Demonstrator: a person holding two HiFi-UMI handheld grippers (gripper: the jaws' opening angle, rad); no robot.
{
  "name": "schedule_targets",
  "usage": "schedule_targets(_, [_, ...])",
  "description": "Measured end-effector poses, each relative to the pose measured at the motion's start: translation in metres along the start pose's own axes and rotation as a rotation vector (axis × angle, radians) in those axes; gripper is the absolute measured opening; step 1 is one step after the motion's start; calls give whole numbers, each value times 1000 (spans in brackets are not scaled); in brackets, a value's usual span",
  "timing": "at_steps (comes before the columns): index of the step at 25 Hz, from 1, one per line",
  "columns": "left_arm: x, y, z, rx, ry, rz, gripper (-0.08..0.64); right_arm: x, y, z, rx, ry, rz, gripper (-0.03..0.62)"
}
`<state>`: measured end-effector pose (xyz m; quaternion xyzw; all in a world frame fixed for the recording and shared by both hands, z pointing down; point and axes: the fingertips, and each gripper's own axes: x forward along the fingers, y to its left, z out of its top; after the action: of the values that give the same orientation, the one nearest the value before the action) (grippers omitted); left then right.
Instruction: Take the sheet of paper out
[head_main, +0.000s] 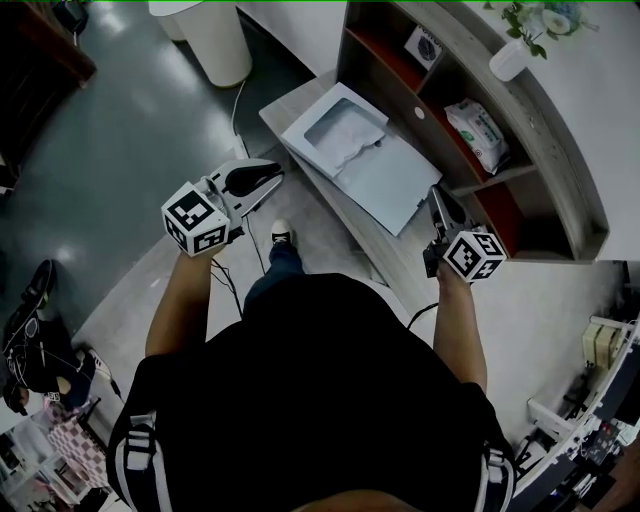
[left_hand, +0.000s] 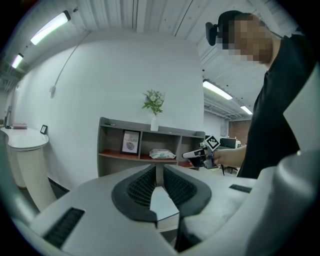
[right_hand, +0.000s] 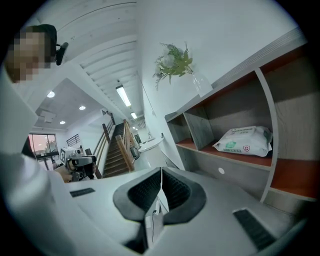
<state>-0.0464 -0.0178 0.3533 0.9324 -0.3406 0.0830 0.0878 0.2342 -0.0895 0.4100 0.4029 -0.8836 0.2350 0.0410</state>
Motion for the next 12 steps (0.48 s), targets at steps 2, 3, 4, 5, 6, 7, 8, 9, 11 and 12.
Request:
schedule_targets(2, [-2,7,0,-5,-1,-7,57,6,0,2,8,-7,-11,15])
schedule_targets(3, [-2,11,0,-6,0,-10,55,10,0,3,11,-10,-15,15])
schedule_targets(4, [-3,15,0,-7,1,-13,57,13,0,4,15,-13,-18,15])
schedule_targets(5, [-3,18,-1,-8,3,-16,57,16,0,5,17,-15,-19,15])
schedule_targets(6, [-3,21,-1,-10,6,-19,57,19,1,6,17,-17,-20,15])
schedule_targets(7, [-2,25,-2,-11,8,-22,57,22,1,7,17,-18,-20,15])
schedule_targets(8, [-1,28,-3,-12,10,-25,55,25,1,8,17,-20,-22,15])
schedule_targets(9, [1,32,-4,-12,12,-27,57,28,0,9,18,-22,-23,15])
schedule_targets(11, [4,41,-4,-8,19,-30,57,35,-1,12,27,-36,-19,15])
schedule_targets(12, [6,45,-4,-4,23,-32,57,38,-1,15,34,-47,-14,15])
